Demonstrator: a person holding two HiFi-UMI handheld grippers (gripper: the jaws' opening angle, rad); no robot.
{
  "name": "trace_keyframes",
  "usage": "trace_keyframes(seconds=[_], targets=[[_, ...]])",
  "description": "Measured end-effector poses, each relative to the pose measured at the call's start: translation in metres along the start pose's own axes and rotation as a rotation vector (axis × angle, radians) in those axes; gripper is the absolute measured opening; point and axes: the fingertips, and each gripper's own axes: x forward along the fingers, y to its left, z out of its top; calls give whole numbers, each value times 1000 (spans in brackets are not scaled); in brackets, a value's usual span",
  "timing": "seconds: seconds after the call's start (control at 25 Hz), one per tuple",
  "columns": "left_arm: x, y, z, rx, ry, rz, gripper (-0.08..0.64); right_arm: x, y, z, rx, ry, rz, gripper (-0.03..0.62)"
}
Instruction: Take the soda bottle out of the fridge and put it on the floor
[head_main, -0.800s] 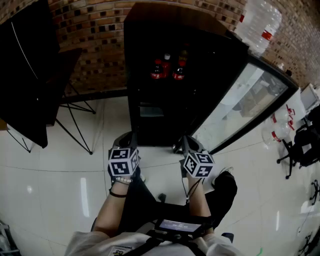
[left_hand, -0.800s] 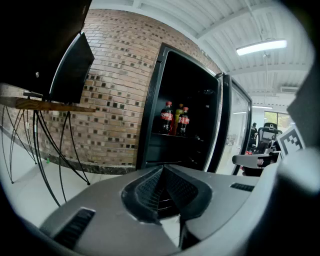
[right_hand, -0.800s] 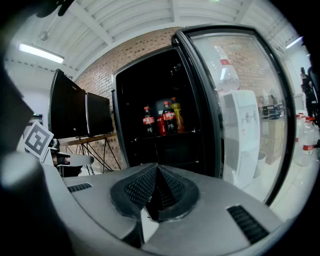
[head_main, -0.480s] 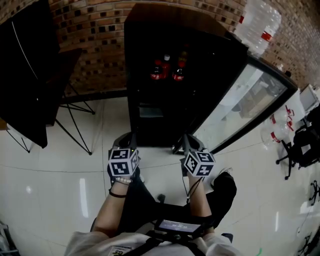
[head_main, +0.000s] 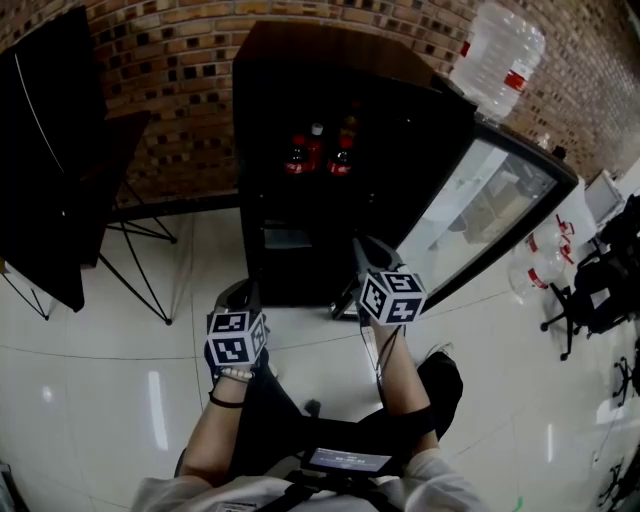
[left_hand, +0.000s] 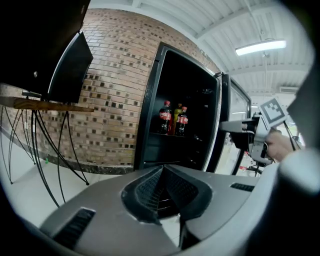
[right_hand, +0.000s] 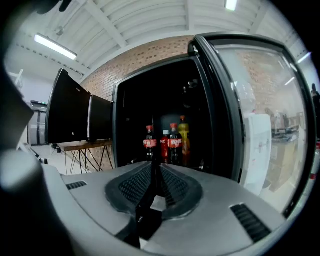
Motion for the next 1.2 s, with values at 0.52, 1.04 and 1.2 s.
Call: trace_keyframes(seconds=[0.52,1.04,1.2], targets=[[0,-5,-2,-1,7,-14,2,135,-35,118,-123,-16,-62,266],[-1,13,-1,-43,1,-11,2,209,-56,113,-206,114,-118,248],[0,15,-1,-66,2,-15,2,211,-53,113,-219,141,-97,179]])
